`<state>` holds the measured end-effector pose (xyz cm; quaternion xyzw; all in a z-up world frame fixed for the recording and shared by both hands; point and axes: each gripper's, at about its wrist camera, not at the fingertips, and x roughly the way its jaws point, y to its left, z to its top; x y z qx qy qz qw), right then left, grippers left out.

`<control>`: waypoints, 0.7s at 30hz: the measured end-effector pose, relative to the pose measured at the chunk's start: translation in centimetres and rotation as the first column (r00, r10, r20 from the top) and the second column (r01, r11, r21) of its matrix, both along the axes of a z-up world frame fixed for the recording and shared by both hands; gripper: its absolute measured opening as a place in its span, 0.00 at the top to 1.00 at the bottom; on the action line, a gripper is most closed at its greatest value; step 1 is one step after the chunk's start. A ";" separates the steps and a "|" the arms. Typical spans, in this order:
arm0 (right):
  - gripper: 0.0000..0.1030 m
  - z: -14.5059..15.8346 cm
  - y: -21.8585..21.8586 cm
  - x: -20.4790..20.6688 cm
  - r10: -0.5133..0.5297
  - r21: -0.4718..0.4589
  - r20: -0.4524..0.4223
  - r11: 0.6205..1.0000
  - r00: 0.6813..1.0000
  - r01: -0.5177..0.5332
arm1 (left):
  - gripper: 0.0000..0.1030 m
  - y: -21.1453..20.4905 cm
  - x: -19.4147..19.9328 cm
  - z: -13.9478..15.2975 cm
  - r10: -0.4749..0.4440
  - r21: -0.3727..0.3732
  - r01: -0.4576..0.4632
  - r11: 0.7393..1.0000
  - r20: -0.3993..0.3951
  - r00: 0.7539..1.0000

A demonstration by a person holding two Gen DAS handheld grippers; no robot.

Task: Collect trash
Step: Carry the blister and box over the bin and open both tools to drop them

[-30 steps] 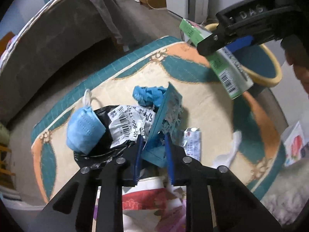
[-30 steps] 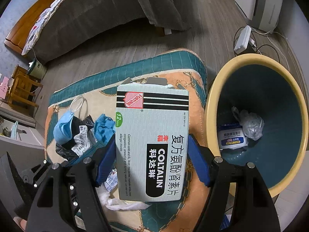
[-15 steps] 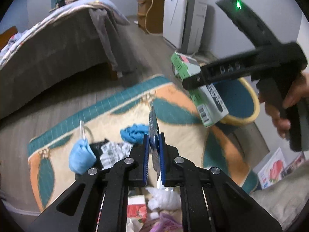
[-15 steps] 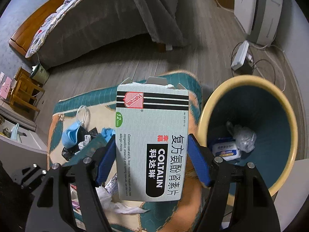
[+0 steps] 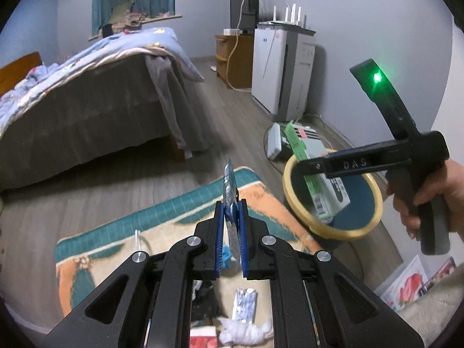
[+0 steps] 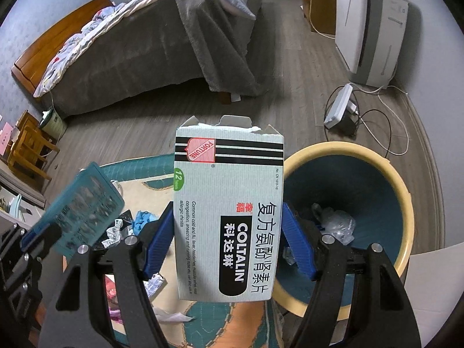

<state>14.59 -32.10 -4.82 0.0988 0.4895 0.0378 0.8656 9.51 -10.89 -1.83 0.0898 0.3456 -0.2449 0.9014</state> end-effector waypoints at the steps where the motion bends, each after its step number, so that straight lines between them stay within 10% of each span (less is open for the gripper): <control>1: 0.32 0.0 -0.3 -0.1 -0.003 0.002 0.001 1.000 1.000 0.003 | 0.90 -0.3 0.1 0.0 0.000 -0.001 0.000 1.000 -0.003 1.000; 21: 0.32 -1.6 -8.2 -1.5 -0.136 -0.025 -0.019 0.990 0.991 0.135 | 0.90 -7.6 0.0 -1.7 -0.091 -0.002 0.091 0.996 -0.036 0.995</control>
